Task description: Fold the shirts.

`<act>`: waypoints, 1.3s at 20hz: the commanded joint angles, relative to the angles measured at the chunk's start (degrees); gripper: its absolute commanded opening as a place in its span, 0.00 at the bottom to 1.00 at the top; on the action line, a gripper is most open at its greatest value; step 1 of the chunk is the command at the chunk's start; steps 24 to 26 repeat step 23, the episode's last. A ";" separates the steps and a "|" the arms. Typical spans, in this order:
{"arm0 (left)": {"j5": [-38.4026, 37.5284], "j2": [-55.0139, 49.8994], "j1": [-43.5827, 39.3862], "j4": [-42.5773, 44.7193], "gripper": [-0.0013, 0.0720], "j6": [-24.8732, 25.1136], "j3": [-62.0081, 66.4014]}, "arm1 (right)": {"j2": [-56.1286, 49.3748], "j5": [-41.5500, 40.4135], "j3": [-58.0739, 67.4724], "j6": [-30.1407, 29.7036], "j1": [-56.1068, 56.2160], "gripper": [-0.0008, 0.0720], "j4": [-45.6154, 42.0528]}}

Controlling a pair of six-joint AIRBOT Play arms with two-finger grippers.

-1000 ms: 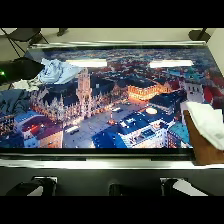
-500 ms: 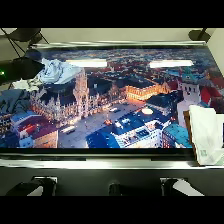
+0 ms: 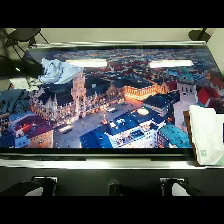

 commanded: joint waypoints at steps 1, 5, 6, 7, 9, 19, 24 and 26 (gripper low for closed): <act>-14.49 -5.75 -1.07 0.63 1.00 -3.23 -5.84 | -4.15 6.58 -0.63 6.05 17.46 0.91 1.11; -4.96 1.90 -3.30 -4.39 1.00 -7.02 -26.97 | -11.39 17.51 -4.00 6.03 24.48 0.88 2.62; -1.27 4.61 -4.00 -3.85 1.00 -8.61 -30.97 | -11.96 17.77 -4.09 6.01 25.16 0.88 2.12; 0.76 6.23 -4.28 -3.91 1.00 -8.61 -33.16 | -12.02 17.77 -4.09 6.01 25.18 0.88 2.12; 1.33 6.97 -4.46 -3.89 1.00 -8.59 -33.94 | -11.96 18.32 -4.09 5.97 25.16 0.88 1.57; 1.33 6.58 -4.46 -3.91 1.00 -8.59 -33.94 | -11.96 18.32 -4.09 5.97 25.16 0.88 1.62; 1.31 6.58 -4.46 -3.89 1.00 -8.59 -33.94 | -11.96 18.32 -4.07 5.97 25.16 0.88 1.62; 1.31 6.58 -4.46 -3.89 1.00 -8.59 -33.94 | -11.96 18.32 -4.07 5.97 25.16 0.88 1.62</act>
